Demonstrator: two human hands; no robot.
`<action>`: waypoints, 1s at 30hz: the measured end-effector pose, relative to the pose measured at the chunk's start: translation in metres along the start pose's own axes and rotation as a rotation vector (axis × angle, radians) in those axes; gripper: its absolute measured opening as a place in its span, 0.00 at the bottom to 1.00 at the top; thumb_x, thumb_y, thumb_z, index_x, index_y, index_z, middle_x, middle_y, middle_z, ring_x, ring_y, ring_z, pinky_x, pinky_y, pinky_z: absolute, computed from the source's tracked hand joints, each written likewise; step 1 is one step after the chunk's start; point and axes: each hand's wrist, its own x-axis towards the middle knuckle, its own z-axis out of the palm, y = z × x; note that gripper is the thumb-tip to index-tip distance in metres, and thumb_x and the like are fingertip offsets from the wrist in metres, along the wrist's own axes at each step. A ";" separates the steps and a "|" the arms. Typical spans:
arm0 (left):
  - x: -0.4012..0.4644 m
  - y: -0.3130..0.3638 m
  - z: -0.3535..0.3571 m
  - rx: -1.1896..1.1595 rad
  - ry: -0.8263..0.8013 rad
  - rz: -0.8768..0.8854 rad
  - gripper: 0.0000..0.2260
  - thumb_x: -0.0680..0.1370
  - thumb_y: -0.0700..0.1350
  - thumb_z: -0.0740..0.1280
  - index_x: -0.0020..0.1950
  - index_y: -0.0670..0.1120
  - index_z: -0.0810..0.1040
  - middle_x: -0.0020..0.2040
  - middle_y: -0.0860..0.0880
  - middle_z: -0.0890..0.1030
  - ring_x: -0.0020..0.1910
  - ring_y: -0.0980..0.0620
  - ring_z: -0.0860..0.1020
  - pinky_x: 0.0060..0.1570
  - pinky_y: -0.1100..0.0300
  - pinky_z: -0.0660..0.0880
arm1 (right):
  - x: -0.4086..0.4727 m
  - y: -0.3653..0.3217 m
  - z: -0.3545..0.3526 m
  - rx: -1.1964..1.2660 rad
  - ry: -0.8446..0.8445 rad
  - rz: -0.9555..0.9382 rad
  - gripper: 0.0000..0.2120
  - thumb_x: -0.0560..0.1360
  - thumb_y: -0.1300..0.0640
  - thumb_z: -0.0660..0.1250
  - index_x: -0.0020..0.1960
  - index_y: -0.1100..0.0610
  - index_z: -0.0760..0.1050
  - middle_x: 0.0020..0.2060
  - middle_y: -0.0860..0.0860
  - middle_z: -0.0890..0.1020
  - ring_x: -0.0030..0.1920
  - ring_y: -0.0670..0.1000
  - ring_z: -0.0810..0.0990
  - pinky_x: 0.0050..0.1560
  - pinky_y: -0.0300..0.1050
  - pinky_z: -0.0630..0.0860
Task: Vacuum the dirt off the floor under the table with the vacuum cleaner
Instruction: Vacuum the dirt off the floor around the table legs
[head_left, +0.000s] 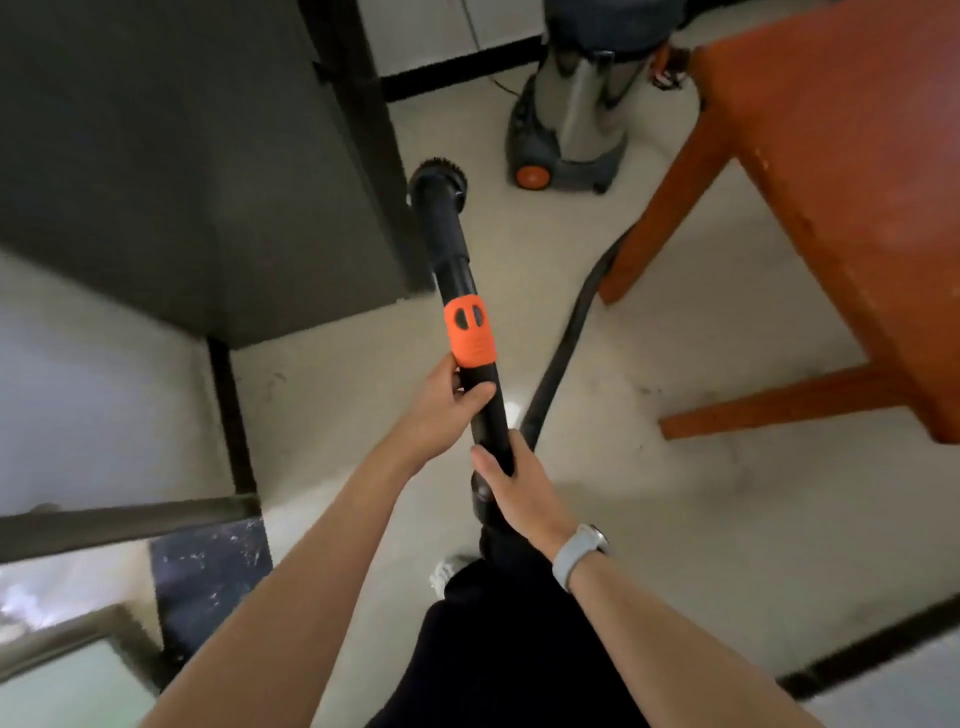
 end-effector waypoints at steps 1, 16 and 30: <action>0.013 0.011 0.013 0.029 -0.052 0.016 0.09 0.79 0.38 0.63 0.58 0.46 0.70 0.54 0.48 0.77 0.55 0.50 0.76 0.61 0.52 0.73 | 0.004 0.002 -0.009 0.073 0.057 0.012 0.05 0.79 0.53 0.62 0.48 0.53 0.69 0.34 0.48 0.75 0.30 0.37 0.74 0.35 0.29 0.70; 0.191 0.017 0.096 0.305 -0.292 -0.012 0.13 0.81 0.43 0.59 0.65 0.44 0.72 0.55 0.49 0.79 0.49 0.57 0.78 0.56 0.60 0.72 | 0.137 0.041 -0.097 0.631 0.382 0.125 0.10 0.79 0.49 0.61 0.51 0.57 0.72 0.41 0.51 0.78 0.43 0.48 0.78 0.51 0.42 0.75; 0.407 -0.141 0.089 0.628 -0.505 -0.106 0.10 0.81 0.39 0.59 0.59 0.41 0.75 0.57 0.41 0.79 0.54 0.46 0.78 0.56 0.59 0.71 | 0.324 0.171 -0.103 0.630 0.763 0.458 0.11 0.77 0.48 0.64 0.43 0.55 0.72 0.42 0.59 0.82 0.42 0.57 0.81 0.49 0.52 0.79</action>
